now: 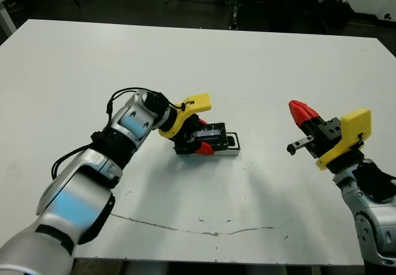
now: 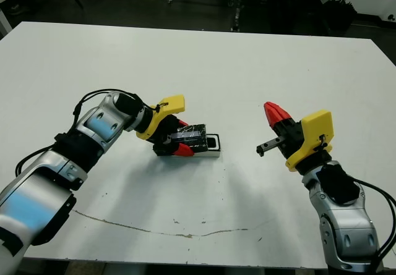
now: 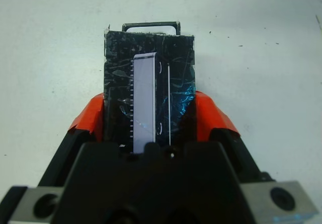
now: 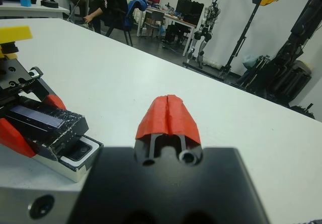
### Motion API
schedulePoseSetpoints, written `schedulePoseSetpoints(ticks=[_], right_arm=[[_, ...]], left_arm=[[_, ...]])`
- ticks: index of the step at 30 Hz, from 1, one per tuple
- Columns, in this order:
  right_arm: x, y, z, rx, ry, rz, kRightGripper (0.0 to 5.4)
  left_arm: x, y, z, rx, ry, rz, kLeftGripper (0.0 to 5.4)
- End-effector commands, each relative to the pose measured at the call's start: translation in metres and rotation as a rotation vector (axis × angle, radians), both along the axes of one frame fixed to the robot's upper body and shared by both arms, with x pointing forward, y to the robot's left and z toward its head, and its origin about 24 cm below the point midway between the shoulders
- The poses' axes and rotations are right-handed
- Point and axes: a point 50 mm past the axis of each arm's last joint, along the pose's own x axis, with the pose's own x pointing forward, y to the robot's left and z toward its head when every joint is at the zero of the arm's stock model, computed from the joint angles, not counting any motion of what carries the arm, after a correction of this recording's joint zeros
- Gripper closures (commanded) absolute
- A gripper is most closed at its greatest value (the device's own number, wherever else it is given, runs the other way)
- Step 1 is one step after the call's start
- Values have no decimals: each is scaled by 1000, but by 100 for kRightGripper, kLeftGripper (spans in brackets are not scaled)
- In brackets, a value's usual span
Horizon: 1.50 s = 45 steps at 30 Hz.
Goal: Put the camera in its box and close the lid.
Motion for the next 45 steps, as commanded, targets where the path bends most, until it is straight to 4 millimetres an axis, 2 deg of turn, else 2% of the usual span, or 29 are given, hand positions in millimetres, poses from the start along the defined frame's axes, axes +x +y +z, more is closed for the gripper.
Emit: schedulePoseSetpoints(ticks=[1, 22, 36, 42, 45], right_arm=[[1, -5, 5, -12, 0, -11, 540], [-1, -6, 10, -24, -1, -9, 540], [-3, -7, 9, 9, 3, -7, 540], [-4, -7, 9, 2, 3, -13, 540], [-5, -7, 9, -13, -1, -13, 540]], left_arm=[[-7, -11, -20, 4, 59, -4, 227], [-8, -49, -17, -89, 89, -77, 227], [-15, -70, -22, -45, 48, -161, 227], [-19, -78, -27, -31, 72, -145, 227], [-21, -80, -29, -39, 30, -160, 176]])
